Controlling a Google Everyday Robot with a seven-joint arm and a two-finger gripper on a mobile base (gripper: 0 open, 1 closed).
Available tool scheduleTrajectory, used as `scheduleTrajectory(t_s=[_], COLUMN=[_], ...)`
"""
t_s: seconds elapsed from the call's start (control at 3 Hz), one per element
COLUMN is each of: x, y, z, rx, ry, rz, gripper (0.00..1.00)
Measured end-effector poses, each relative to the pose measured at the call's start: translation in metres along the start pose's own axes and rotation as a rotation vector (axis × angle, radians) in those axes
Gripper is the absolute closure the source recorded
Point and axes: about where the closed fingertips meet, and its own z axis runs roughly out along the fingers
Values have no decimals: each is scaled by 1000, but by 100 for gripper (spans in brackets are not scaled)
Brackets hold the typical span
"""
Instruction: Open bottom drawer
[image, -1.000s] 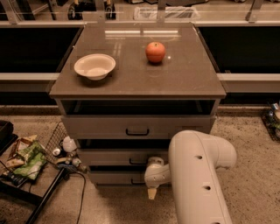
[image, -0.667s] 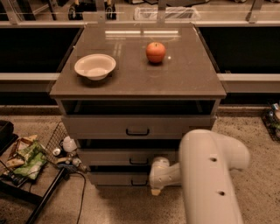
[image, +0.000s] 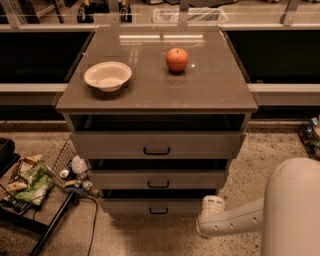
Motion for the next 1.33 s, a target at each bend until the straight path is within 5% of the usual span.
scheduleTrajectory(t_s=[0.33, 1.33], x=[8, -95], y=[8, 0], z=[-1, 36], rx=[-10, 59], ry=[6, -232], rz=[4, -178], gripper=[84, 14])
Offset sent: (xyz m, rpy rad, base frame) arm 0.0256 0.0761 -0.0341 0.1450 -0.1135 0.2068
